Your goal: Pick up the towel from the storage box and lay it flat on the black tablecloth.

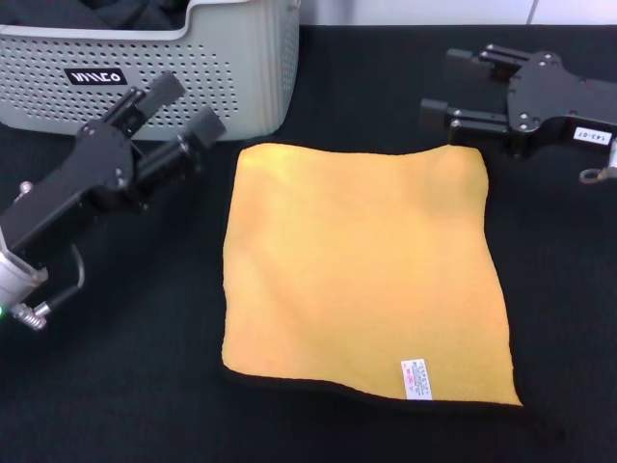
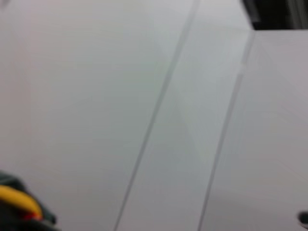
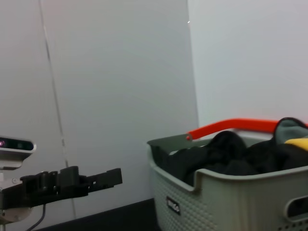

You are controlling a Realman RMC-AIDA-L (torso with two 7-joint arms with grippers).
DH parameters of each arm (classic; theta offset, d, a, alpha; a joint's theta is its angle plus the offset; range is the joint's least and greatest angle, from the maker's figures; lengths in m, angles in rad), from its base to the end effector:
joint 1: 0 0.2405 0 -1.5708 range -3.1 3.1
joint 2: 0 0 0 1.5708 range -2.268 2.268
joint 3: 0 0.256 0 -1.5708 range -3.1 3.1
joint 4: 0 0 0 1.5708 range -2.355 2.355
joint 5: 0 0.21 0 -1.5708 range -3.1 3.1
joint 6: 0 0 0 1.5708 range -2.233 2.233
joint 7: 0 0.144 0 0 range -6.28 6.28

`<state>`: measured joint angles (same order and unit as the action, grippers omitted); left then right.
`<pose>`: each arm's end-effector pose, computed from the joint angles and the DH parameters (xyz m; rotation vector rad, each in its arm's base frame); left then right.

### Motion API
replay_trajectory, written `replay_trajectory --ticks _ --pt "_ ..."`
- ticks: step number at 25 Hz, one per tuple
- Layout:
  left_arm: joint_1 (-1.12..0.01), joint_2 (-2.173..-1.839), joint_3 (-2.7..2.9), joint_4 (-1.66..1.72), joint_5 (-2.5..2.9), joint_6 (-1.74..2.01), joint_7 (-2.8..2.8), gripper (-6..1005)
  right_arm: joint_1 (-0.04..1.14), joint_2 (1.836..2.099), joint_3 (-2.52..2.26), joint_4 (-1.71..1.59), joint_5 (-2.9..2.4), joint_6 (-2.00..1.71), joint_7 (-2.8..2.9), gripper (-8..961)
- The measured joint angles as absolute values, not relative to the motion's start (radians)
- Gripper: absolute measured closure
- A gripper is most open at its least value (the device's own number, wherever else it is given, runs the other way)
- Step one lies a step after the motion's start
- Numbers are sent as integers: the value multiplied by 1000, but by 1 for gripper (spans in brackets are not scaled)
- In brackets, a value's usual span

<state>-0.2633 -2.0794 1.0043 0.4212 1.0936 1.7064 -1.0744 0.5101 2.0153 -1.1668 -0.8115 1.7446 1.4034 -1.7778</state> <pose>-0.2765 0.2653 0.0154 -2.1478 -0.5811 -1.4319 0.1832 0.3621 0.0189 -2.6397 0.2725 0.9785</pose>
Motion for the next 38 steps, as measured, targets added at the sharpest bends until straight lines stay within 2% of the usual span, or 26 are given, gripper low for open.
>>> replay_trajectory --ticks 22,30,38 --pt "-299 -2066 1008 486 1296 1809 -1052 139 483 2014 -1200 -859 1669 1587 -1738 214" --pt "-339 -2062 1008 516 1365 1833 -1115 139 413 2010 -1196 -967 1628 1662 -1713 215" --pt "-367 -2066 1006 561 1431 1835 -1182 139 402 2005 -1203 -1008 1612 1716 -1711 216"
